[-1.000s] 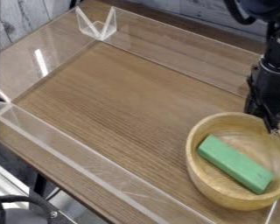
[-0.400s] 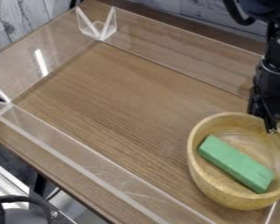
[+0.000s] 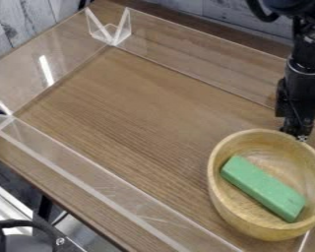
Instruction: Put the green block in the brown bowl
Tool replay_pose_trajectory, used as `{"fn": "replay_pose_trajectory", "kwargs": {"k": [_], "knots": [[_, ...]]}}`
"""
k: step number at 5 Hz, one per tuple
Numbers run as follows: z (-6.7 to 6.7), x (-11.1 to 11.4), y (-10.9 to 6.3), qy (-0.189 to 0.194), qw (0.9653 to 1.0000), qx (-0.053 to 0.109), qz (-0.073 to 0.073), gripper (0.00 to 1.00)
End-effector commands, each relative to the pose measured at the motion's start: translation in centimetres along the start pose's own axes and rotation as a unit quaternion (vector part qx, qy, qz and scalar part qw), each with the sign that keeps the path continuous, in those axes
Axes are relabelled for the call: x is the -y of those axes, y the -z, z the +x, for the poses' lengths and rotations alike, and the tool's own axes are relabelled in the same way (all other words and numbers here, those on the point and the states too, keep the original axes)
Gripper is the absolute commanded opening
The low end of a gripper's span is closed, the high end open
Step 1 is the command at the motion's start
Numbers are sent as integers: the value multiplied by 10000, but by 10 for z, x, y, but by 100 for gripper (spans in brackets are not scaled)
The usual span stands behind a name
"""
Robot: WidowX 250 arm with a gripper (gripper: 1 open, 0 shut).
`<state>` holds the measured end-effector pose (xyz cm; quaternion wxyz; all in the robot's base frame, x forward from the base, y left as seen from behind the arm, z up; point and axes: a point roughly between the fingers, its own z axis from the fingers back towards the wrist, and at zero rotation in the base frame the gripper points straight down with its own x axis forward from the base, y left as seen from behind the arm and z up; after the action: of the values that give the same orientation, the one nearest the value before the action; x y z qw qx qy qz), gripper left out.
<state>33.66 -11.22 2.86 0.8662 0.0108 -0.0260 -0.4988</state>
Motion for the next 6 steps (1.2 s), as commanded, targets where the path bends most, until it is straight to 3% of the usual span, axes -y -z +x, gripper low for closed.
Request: {"fn": "replay_pose_trajectory", "kwargs": {"k": [1, 3, 4, 6], "knots": [[-3, -2, -5, 151, 9998, -69, 120, 100], [-8, 2, -7, 158, 9994, -169, 255, 100], [-11, 7, -4, 109, 9993, -191, 294, 0], [-30, 24, -2, 197, 9989, -124, 406, 0]]}}
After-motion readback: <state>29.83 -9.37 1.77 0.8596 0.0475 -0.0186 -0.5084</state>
